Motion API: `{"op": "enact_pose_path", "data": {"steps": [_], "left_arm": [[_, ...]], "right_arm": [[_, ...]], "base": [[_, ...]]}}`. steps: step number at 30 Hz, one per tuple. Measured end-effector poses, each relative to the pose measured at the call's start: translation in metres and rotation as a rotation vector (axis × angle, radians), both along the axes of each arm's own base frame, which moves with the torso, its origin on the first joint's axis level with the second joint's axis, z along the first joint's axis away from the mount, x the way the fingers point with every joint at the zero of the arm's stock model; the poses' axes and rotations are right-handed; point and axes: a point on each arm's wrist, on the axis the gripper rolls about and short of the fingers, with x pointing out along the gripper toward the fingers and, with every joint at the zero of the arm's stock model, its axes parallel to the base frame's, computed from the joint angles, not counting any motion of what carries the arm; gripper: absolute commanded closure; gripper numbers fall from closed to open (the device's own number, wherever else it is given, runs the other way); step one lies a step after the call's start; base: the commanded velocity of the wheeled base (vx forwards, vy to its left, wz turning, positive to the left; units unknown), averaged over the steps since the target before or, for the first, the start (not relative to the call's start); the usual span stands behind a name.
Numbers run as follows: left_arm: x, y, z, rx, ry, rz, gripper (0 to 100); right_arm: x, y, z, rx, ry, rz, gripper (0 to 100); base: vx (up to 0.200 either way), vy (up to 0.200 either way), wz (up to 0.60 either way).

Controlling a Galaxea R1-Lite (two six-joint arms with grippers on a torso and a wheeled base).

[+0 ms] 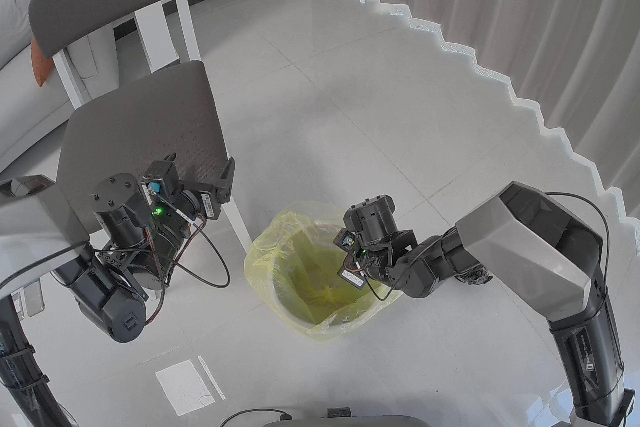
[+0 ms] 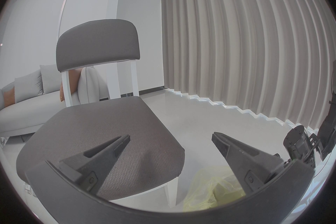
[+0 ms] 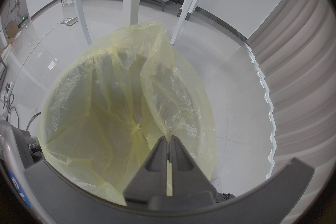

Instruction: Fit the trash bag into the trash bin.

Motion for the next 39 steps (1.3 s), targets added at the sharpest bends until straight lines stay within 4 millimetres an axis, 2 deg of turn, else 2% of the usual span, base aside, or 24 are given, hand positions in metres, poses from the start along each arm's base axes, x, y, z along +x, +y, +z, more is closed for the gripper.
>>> {"op": "enact_pose_path", "data": {"steps": [13, 17, 28, 39], "left_arm": [[-0.011, 0.006, -0.001, -0.018, 0.026, 0.004, 0], [-0.015, 0.007, -0.001, -0.017, 0.032, 0.005, 0], [-0.026, 0.013, 0.002, -0.016, 0.037, 0.012, 0], [-0.029, 0.014, 0.004, -0.017, 0.034, 0.009, 0]], "right_arm": [[0.030, -0.017, 0.028, -0.031, -0.102, -0.033, 100], [0.040, -0.018, 0.032, -0.031, -0.115, -0.045, 100], [0.055, -0.022, 0.014, -0.041, -0.098, -0.072, 100], [0.060, -0.032, 0.006, -0.044, -0.087, -0.113, 100]], "base": [[0.000, 0.000, 0.00], [0.000, 0.000, 0.00], [0.000, 0.000, 0.00], [0.000, 0.000, 0.00]]}}
